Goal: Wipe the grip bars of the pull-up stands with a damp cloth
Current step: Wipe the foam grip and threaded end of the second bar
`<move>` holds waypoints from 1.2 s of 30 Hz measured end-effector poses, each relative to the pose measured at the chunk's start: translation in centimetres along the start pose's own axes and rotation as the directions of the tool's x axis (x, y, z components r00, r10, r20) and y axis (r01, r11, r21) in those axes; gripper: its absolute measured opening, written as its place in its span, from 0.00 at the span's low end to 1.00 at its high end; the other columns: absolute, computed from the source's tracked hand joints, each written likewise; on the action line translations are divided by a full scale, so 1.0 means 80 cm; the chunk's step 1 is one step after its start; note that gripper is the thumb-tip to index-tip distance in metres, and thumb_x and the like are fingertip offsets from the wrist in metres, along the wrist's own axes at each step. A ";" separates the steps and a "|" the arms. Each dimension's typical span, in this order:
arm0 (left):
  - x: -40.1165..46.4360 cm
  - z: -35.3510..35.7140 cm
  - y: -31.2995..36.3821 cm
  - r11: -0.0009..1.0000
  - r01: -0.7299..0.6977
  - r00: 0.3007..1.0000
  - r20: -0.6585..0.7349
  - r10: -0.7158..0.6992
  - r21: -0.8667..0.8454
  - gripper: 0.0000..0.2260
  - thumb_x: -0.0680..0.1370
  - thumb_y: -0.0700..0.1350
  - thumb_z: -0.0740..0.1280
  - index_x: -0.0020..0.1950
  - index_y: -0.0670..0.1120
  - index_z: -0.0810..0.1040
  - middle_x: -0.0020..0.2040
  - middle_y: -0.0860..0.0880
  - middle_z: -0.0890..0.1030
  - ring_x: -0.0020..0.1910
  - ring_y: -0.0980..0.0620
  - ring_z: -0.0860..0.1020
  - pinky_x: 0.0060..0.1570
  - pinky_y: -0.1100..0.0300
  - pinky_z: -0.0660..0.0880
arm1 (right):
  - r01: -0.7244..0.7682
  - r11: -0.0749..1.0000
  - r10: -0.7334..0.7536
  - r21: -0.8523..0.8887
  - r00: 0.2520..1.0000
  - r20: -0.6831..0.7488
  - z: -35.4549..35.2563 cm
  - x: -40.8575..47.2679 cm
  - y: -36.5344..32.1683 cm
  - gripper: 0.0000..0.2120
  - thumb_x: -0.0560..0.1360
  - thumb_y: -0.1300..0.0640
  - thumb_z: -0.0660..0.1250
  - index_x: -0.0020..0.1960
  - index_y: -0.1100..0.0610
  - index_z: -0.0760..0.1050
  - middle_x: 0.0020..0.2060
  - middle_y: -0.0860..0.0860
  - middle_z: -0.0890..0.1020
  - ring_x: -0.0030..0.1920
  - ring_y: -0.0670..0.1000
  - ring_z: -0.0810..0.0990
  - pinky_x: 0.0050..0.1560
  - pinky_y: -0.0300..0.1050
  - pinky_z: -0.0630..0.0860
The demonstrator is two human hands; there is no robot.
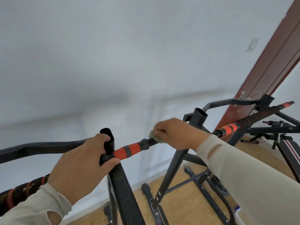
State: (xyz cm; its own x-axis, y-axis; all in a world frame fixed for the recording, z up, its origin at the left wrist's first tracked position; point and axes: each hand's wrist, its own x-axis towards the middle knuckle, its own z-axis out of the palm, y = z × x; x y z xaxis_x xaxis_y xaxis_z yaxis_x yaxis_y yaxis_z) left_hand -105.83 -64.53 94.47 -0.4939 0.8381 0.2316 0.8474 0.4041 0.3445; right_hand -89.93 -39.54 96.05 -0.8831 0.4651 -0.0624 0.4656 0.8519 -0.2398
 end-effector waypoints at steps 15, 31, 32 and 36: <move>-0.001 -0.004 0.003 1.000 0.022 0.999 0.026 -0.021 -0.006 0.24 0.75 0.66 0.65 0.66 0.58 0.67 0.47 0.63 0.74 0.39 0.58 0.74 0.33 0.69 0.63 | -0.020 0.999 0.013 0.041 0.988 0.151 -0.017 0.007 -0.013 0.15 0.81 0.47 0.59 0.42 0.52 0.79 0.36 0.51 0.83 0.33 0.47 0.77 0.43 0.46 0.77; 0.001 -0.002 0.001 1.000 0.002 1.000 0.009 -0.002 -0.006 0.25 0.75 0.66 0.65 0.67 0.57 0.67 0.47 0.63 0.75 0.40 0.58 0.73 0.37 0.67 0.65 | 0.020 0.998 -0.029 0.056 0.988 0.153 -0.012 0.009 -0.026 0.17 0.82 0.47 0.58 0.39 0.53 0.76 0.33 0.48 0.80 0.32 0.48 0.74 0.44 0.41 0.73; 0.000 -0.001 0.002 1.000 -0.001 1.000 0.007 0.001 -0.004 0.25 0.75 0.67 0.65 0.67 0.57 0.67 0.47 0.63 0.74 0.40 0.58 0.73 0.36 0.68 0.64 | 0.068 0.998 -0.067 -0.002 0.991 0.115 -0.011 -0.006 -0.023 0.17 0.84 0.46 0.57 0.42 0.52 0.77 0.33 0.48 0.80 0.33 0.48 0.76 0.55 0.39 0.73; 0.001 0.002 0.002 1.000 0.003 1.000 0.031 -0.003 0.020 0.24 0.76 0.67 0.63 0.68 0.58 0.65 0.46 0.63 0.73 0.40 0.59 0.73 0.32 0.71 0.62 | 0.164 0.975 -0.167 -0.149 0.986 -0.006 -0.002 -0.033 -0.017 0.15 0.86 0.49 0.56 0.44 0.50 0.76 0.33 0.46 0.78 0.39 0.50 0.79 0.76 0.41 0.54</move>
State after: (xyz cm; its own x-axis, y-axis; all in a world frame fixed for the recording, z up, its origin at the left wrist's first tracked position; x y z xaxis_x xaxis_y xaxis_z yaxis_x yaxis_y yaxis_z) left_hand -105.73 -64.34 94.40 -0.4904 0.8478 0.2018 0.8497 0.4138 0.3267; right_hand -88.25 -41.87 96.73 -0.9481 0.3175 -0.0159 0.3175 0.9430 -0.0995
